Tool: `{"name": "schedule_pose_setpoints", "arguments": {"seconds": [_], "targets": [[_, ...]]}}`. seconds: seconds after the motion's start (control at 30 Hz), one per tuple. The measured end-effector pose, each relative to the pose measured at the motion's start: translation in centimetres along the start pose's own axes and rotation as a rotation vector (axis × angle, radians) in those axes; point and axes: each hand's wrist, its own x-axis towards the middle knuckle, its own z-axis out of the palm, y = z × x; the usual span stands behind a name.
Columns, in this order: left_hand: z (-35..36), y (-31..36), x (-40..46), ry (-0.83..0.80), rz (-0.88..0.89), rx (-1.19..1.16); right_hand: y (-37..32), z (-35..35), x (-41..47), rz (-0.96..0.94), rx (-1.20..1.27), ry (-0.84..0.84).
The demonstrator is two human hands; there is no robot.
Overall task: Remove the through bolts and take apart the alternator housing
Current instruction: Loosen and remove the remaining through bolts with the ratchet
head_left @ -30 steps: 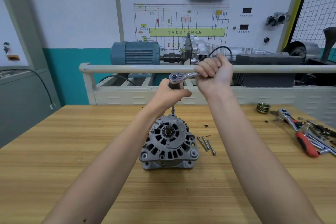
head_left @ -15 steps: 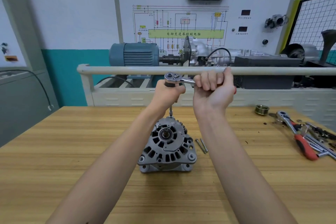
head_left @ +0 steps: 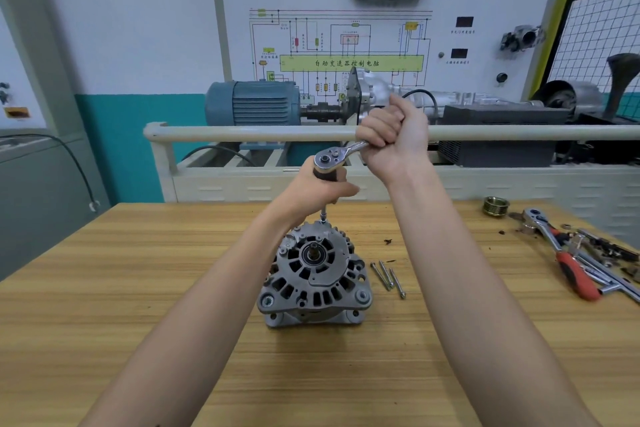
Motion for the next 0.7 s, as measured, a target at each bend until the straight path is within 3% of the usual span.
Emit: {"name": "schedule_pose_setpoints", "arguments": {"seconds": [0.13, 0.23, 0.5, 0.6, 0.7], "targets": [[0.8, 0.1, 0.7, 0.322, -0.074, -0.053, 2.3, -0.8, -2.3, -0.317, 0.045, 0.029], [1.3, 0.3, 0.9, 0.387, -0.109, -0.034, 3.1, -1.1, -3.1, -0.420, 0.054, 0.018], [0.5, 0.4, 0.1, -0.001, -0.042, 0.033, -1.2, 0.0, 1.3, 0.146, -0.022, -0.038], [0.4, 0.3, 0.3, 0.019, -0.049, -0.025, -1.0, 0.1, 1.6, 0.148, -0.014, -0.045], [0.8, 0.1, 0.4, 0.170, -0.050, -0.058, -0.2, -0.4, 0.5, -0.016, 0.066, -0.008]]}}
